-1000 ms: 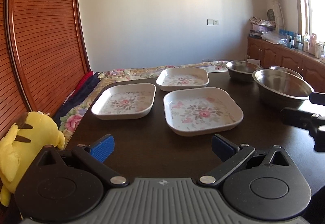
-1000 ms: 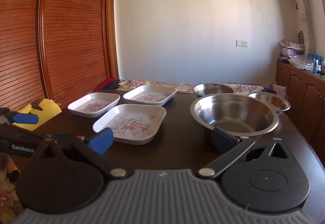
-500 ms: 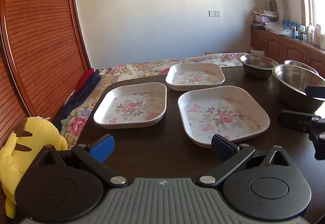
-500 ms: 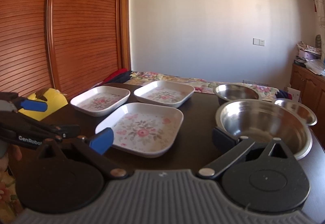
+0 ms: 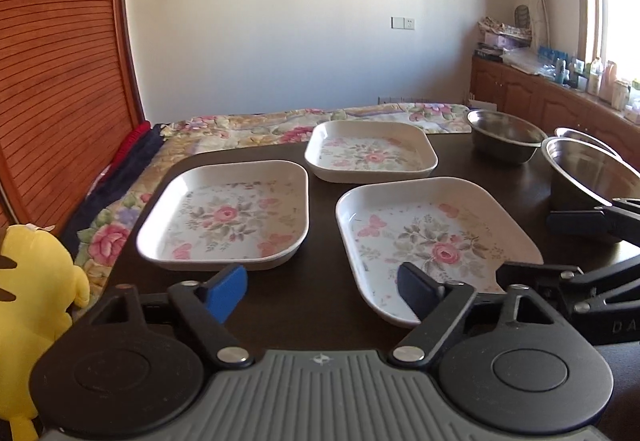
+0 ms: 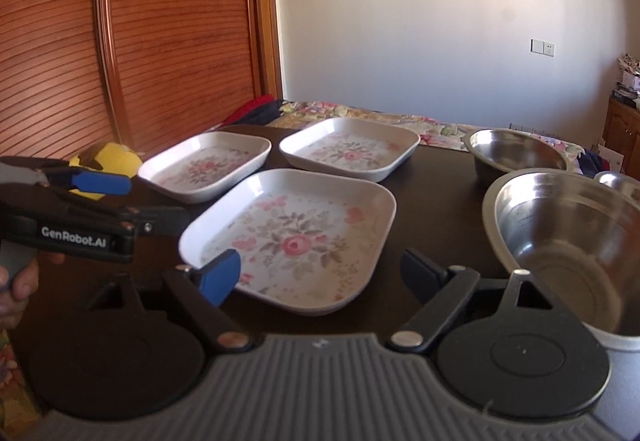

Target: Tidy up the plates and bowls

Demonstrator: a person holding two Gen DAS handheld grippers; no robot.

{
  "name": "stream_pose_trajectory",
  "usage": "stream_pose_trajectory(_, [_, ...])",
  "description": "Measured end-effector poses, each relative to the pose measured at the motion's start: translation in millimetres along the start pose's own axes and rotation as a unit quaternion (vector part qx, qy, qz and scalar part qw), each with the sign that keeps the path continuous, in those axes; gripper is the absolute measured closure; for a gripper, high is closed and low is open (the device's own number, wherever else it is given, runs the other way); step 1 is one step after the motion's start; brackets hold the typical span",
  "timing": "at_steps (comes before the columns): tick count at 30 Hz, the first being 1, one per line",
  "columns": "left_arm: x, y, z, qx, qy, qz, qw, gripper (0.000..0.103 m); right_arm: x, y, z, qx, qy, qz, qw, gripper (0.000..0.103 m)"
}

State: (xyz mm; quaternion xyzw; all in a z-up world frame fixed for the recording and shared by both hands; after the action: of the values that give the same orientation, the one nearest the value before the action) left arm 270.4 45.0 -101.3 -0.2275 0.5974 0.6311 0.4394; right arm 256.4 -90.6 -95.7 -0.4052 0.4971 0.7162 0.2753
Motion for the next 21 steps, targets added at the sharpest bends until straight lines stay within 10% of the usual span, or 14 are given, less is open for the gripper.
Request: stream_pose_trajectory(21, [-3, -34, -18, 0.054, 0.009, 0.021, 0.9983, 0.079, -3, -29, -26, 0.017, -0.02, 0.037, 0.999, 0.064])
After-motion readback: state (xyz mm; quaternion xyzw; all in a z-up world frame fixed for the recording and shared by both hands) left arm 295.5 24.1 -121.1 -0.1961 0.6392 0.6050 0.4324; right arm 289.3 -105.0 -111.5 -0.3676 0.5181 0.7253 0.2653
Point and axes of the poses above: each gripper's, at about its wrist camera, not at the fingertips, and y roughly against the way its jaws point, z to its left, x to its underside, the point moved 10 cm from there along -y, roughly the way its jaws point, and after that the axes turned 9 degrees about -y, right-handed, at the moved point
